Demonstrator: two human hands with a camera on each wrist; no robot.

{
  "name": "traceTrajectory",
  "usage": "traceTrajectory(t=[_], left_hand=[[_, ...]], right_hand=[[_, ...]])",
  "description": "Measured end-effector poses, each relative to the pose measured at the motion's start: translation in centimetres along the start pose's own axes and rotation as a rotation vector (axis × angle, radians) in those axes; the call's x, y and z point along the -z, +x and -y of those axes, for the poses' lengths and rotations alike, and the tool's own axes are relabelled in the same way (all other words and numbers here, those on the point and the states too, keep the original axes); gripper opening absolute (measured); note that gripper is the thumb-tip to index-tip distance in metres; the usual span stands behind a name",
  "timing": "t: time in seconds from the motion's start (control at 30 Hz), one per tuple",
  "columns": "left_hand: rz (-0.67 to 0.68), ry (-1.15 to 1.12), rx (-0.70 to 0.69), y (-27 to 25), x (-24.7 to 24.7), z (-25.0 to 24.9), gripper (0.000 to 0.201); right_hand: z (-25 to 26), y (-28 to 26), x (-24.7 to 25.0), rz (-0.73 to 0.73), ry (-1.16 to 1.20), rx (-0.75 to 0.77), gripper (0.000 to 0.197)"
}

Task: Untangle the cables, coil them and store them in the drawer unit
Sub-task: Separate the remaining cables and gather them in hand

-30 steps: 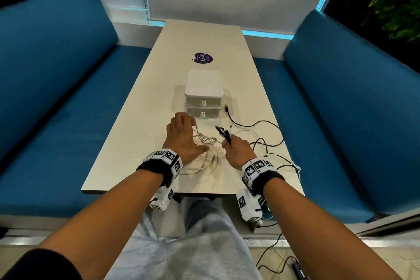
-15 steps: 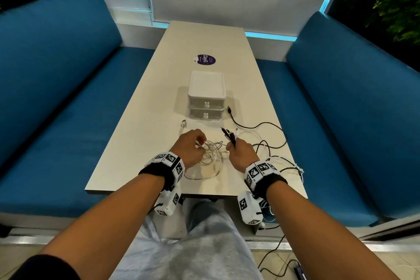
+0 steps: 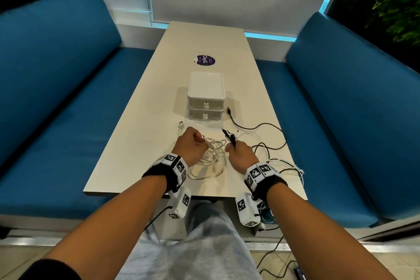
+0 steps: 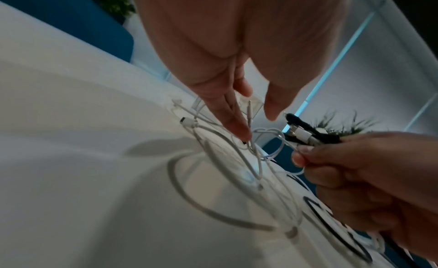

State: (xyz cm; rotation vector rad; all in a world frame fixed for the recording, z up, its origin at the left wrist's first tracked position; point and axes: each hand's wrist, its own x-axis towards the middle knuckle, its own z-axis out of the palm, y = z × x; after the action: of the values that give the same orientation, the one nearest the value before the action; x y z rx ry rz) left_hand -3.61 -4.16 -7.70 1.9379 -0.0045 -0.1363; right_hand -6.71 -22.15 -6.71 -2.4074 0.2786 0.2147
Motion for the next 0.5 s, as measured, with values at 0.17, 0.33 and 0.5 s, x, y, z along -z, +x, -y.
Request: traceTrajectory(t=[0.17,0.33,0.5], left_hand=[[-0.003,0.304,-0.154,0.2,0.4,0.2,0.019],[-0.072,0.619,-0.417,0.2,0.3,-0.5,0.03],[0.12,0.795,-0.434,1.0,-1.2,-1.7,0.025]], right_hand=[[0.1,-0.2,0.4,-0.005,0.02,0.035,0.03],[0.1,-0.4,0.1,-0.013,-0.002,0.068,0.03],[0.1,-0.6,0.1,-0.02,-0.04,0.115,0.029]])
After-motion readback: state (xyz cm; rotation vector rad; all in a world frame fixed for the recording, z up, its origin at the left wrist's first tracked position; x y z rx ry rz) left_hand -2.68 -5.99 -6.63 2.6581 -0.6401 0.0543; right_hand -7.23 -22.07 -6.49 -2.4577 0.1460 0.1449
